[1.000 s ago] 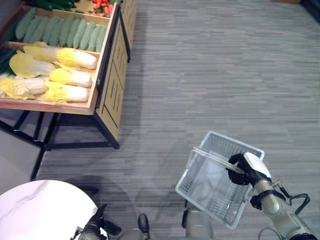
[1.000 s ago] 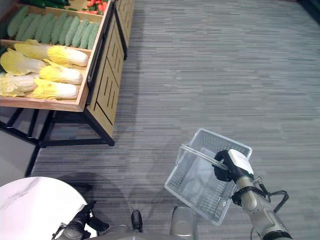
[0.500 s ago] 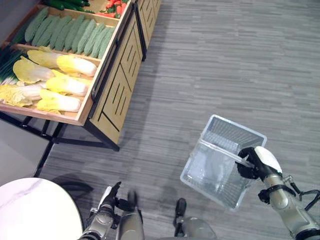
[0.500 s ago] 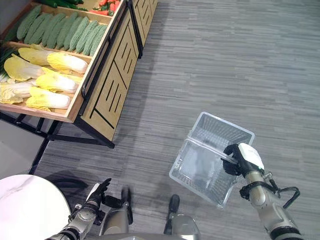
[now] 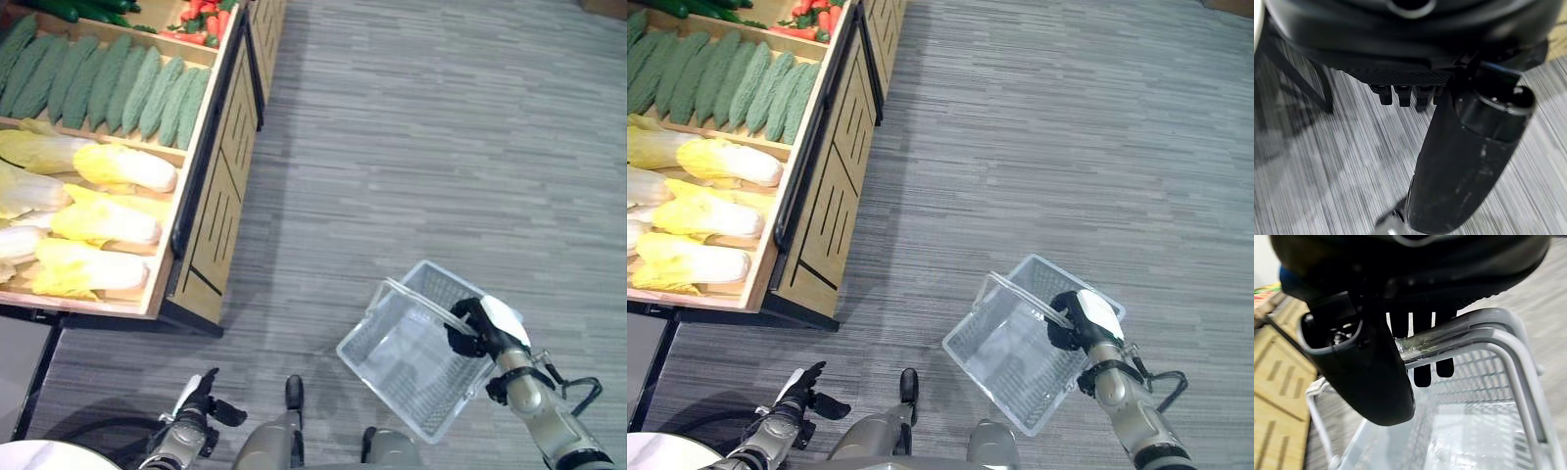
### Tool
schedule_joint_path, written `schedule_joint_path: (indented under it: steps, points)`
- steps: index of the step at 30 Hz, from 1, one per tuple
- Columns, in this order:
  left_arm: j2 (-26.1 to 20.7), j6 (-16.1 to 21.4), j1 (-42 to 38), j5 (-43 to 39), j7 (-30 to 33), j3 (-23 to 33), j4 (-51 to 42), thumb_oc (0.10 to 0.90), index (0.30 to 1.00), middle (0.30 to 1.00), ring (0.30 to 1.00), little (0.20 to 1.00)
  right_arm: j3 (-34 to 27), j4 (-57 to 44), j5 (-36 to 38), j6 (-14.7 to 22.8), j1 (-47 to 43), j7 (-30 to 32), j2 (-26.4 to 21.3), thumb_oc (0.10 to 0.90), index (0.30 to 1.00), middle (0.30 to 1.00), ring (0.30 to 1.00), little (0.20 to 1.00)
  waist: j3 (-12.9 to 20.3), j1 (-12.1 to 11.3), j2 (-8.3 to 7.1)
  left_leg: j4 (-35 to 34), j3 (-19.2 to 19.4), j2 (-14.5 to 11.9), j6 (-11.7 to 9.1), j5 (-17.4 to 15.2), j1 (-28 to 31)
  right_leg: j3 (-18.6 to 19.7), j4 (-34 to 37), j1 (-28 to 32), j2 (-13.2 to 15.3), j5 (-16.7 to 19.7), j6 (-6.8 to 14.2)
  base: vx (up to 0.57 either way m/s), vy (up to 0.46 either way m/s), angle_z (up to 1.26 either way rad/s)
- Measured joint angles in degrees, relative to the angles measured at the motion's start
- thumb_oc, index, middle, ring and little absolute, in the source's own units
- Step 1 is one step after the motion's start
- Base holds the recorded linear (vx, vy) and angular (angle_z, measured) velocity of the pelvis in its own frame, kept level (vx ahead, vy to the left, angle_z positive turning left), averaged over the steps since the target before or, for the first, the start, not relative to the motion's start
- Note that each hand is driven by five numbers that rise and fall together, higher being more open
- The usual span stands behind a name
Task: Get the vegetables into the basket
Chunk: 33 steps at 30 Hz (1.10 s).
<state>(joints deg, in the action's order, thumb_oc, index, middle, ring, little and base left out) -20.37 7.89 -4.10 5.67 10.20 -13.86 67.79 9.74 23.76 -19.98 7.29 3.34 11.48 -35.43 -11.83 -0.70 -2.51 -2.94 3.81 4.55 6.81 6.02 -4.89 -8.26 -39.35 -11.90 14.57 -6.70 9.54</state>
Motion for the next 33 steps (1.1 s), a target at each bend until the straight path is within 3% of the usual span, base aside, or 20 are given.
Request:
schedule_joint_path:
  steps: [2, 3, 4, 7, 9, 10, 11, 12, 13, 14, 17, 19, 21, 22, 24, 25, 27, 28, 30, 33]
  points:
    - [-0.05, 0.03, 0.54, -0.09, 0.57, -0.07, 0.75, 0.9, 1.0, 1.0, 1.0, 1.0, 0.28, -1.45, 0.02, 0.23, 0.12, -0.01, 0.47, 0.4, 0.3, 0.3, 0.3, 0.3, 0.0, 0.29, -0.15, -0.4, -0.42, -0.2, 0.39, -2.07, 0.92, 1.98, 5.07, -4.13, -1.59, -1.94, -0.42, 0.27, 0.014, -0.02]
    - [0.17, -0.26, 0.25, -0.1, 0.67, -0.07, 1.76, 0.9, 1.0, 1.0, 1.0, 1.0, 0.97, -2.77, 0.02, 0.29, 0.22, -0.05, 0.69, 0.4, 0.3, 0.3, 0.3, 0.3, -0.39, 0.95, -0.86, -0.79, -0.56, -0.21, 0.81, -2.04, 1.38, 1.25, 15.15, -6.96, -2.71, -0.89, -0.61, 0.36, -0.053, 0.12]
    - [0.9, -0.3, 0.13, -0.09, 0.5, -0.07, 2.48, 0.9, 1.0, 1.0, 1.0, 1.0, 1.61, -2.88, 0.08, 0.37, 0.16, -0.04, 1.04, 0.4, 0.3, 0.3, 0.3, 0.3, -0.64, 1.82, -1.15, -0.83, -1.45, -0.21, 0.09, -2.47, 2.23, 0.24, 25.94, -7.38, -3.5, 2.98, -0.89, 0.49, -0.133, 0.31]
    - [2.69, -0.21, -0.62, 0.0, 0.49, 0.09, 3.58, 0.9, 1.0, 1.0, 1.0, 1.0, 1.9, -3.51, 0.07, 0.95, -0.05, -0.03, 1.3, 0.4, 0.3, 0.3, 0.3, 0.3, -1.14, 2.94, -1.97, -0.3, -4.42, 0.22, -1.53, -5.54, 4.93, 2.71, 42.64, -7.47, -3.99, 11.35, -0.9, 0.41, -0.141, 0.49]
    - [3.59, -0.12, -0.14, 0.02, 0.39, 0.06, 3.86, 0.9, 1.0, 1.0, 1.0, 1.0, 1.9, -3.64, 0.04, 0.84, 0.39, -0.03, 1.44, 0.4, 0.3, 0.3, 0.3, 0.3, -1.23, 3.93, -2.33, 0.12, -9.07, -0.57, -3.26, -8.75, 9.47, 5.21, 44.68, -5.19, -4.07, 15.03, -0.9, 0.43, -0.22, 1.16]
    - [3.44, -0.03, 0.32, 0.03, 0.37, 0.07, 3.93, 0.9, 1.0, 1.0, 1.0, 1.0, 1.91, -3.67, 0.04, 0.85, 0.77, -0.04, 1.44, 0.4, 0.3, 0.3, 0.3, 0.3, -0.93, 4.06, -2.77, 0.11, -10.0, -0.69, -4.32, -9.78, 10.9, 5.18, 44.41, -3.17, -4.01, 14.35, -0.58, 0.36, -0.228, 0.9]
    - [4.0, -0.14, 0.8, 0.02, 0.4, 0.34, 4.38, 0.9, 1.0, 1.0, 1.0, 1.0, 1.83, -3.19, 0.03, 0.55, 0.33, -0.1, 1.32, 0.4, 0.3, 0.3, 0.3, 0.3, -0.64, 3.79, -1.77, 0.36, -10.82, -2.23, -6.24, -10.9, 12.54, 3.95, 43.67, -2.25, -4.94, 18.83, -1.69, 0.17, -0.159, 0.57]
    - [4.71, -0.13, 1.2, 0.05, 0.28, 0.37, 4.09, 0.9, 1.0, 1.0, 1.0, 1.0, 1.56, -3.14, 0.05, 0.29, 0.17, -0.09, 0.64, 0.4, 0.3, 0.3, 0.3, 0.3, 0.15, 3.89, 0.03, 2.01, -9.58, -3.99, -7.89, -12.11, 11.89, 2.44, 43.03, -1.99, -6.59, 20.52, -4.11, 0.25, -0.243, 0.36]
    - [5.51, -0.04, 1.37, 0.05, 0.25, 1.21, 4.07, 0.9, 1.0, 1.0, 1.0, 1.0, 1.58, -2.65, 0.01, 0.2, -0.81, -0.14, 0.07, 0.4, 0.3, 0.3, 0.3, 0.3, 0.08, 3.62, 1.4, 2.69, -7.63, -5.57, -8.28, -11.95, 11.83, 1.68, 43.16, -1.41, -8.2, 20.26, -5.51, 0.37, -0.443, 0.27]
    - [6.63, -0.09, 1.23, 0.0, 0.15, 3.68, 4.73, 0.9, 1.0, 1.0, 1.0, 1.0, 1.89, -1.26, -0.42, -0.79, -2.64, -0.5, -1.01, 0.4, 0.3, 0.3, 0.3, 0.3, 0.04, 3.1, 1.88, 7.88, -6.0, -7.61, -10.3, -10.7, 10.56, 0.19, 43.15, 0.67, -9.97, 19.38, -9.01, 0.3, -0.359, 0.32]
    - [7.98, 0.06, 1.18, -0.67, 0.33, 7.21, 6.28, 0.9, 1.0, 1.0, 1.0, 1.0, 0.12, -2.39, -0.37, -0.59, -0.51, -0.41, -3.7, 0.4, 0.3, 0.3, 0.3, 0.3, 0.2, 3.09, 1.55, 20.47, -7.81, -8.95, -15.59, -8.65, 7.02, -2.76, 42.51, 5.53, -10.88, 15.11, -10.97, 0.17, -0.233, 0.39]
    - [7.86, -0.08, 0.74, -2.5, 0.55, 9.17, 6.19, 0.9, 1.0, 1.0, 1.0, 1.0, -0.63, -2.3, -0.19, -0.26, -1.0, 0.2, -4.47, 0.4, 0.3, 0.3, 0.3, 0.3, 0.15, 2.97, 1.56, 25.1, -8.1, -9.63, -16.67, -6.73, 4.33, -3.51, 42.23, 6.89, -11.96, 13.1, -13.0, 0.14, -0.224, 0.22]
    - [8.39, -0.21, -1.97, -6.4, 0.8, 11.1, 6.17, 0.9, 1.0, 1.0, 1.0, 1.0, -1.17, -2.27, 0.1, -0.31, 1.46, 0.3, -5.39, 0.4, 0.3, 0.3, 0.3, 0.3, -0.61, 3.03, 0.12, 37.78, -8.87, -9.6, -19.21, -2.63, -3.66, -7.53, 42.24, 8.96, -12.11, 10.95, -14.88, 0.22, -0.297, 1.06]
    - [8.53, -0.66, -2.84, -7.43, 0.76, 10.59, 4.52, 0.9, 1.0, 1.0, 1.0, 1.0, -1.68, -2.37, 0.13, -0.32, 4.34, 0.35, -4.55, 0.4, 0.3, 0.3, 0.3, 0.3, -1.05, 3.15, -0.73, 38.45, -3.72, -11.83, -17.47, -2.97, -8.07, -11.4, 43.25, 10.63, -12.04, 10.05, -15.58, 0.24, -0.255, 1.46]
    - [8.14, -0.62, -3.08, -7.94, 0.59, 9.56, 3.03, 0.9, 1.0, 1.0, 1.0, 1.0, -2.01, -2.3, 0.15, -0.62, 6.5, 0.39, -3.22, 0.4, 0.3, 0.3, 0.3, 0.3, -1.64, 3.14, -1.91, 32.21, 2.7, -13.86, -16.15, -3.71, -10.8, -15.06, 44.25, 11.6, -11.83, 9.36, -15.3, 0.19, -0.053, 1.19]
    - [7.8, -0.85, -3.08, -7.87, 0.8, 8.23, 1.77, 0.9, 1.0, 1.0, 1.0, 1.0, -2.21, -2.03, 0.15, -1.06, 7.49, 0.51, -1.82, 0.4, 0.3, 0.3, 0.3, 0.3, -1.69, 3.31, -1.72, 23.14, 8.65, -15.46, -15.58, -3.23, -11.87, -17.95, 44.26, 11.84, -11.95, 8.65, -14.43, 0.27, 0.063, 1.19]
    - [7.71, -0.98, -3.25, -7.87, 0.88, 7.15, 1.2, 0.9, 1.0, 1.0, 1.0, 1.0, -1.92, -1.65, 0.1, -1.2, 8.04, 0.56, -0.35, 0.4, 0.3, 0.3, 0.3, 0.3, -1.39, 2.99, -0.68, 10.12, 12.75, -16.49, -15.31, -1.54, -12.35, -20.21, 44.26, 11.77, -13.07, 7.99, -13.4, 0.33, 0.126, 0.75]
    - [7.73, -1.2, -3.19, -7.92, 1.0, 7.2, 1.27, 0.9, 1.0, 1.0, 1.0, 1.0, -1.49, -1.44, 0.04, -1.21, 7.37, 0.58, 0.76, 0.4, 0.3, 0.3, 0.3, 0.3, -1.18, 2.73, -0.2, 3.71, 15.73, -18.18, -16.37, 0.1, -12.2, -20.86, 44.29, 12.08, -14.23, 6.37, -10.81, 0.23, 0.17, 0.28]
    - [7.48, -1.42, -2.88, -7.8, 1.08, 7.33, 1.74, 0.9, 1.0, 1.0, 1.0, 1.0, -0.87, -1.48, 0.03, -1.2, 6.91, 0.61, 1.0, 0.4, 0.3, 0.3, 0.3, 0.3, -0.82, 2.63, 0.53, -1.83, 16.96, -19.56, -16.34, 2.34, -11.02, -21.0, 44.05, 12.57, -15.39, 6.0, -10.14, 0.25, 0.193, 0.03]
    - [7.82, -1.69, -1.65, -7.48, 0.89, 7.76, 2.09, 0.9, 1.0, 1.0, 1.0, 1.0, -0.83, -1.33, 0.03, -1.36, 6.1, 0.6, 0.72, 0.4, 0.3, 0.3, 0.3, 0.3, -0.72, 1.79, 0.59, 0.31, 14.51, -19.19, -14.38, 3.94, -7.07, -18.77, 43.57, 14.38, -15.16, 5.64, -9.61, 0.27, 0.196, -0.38]
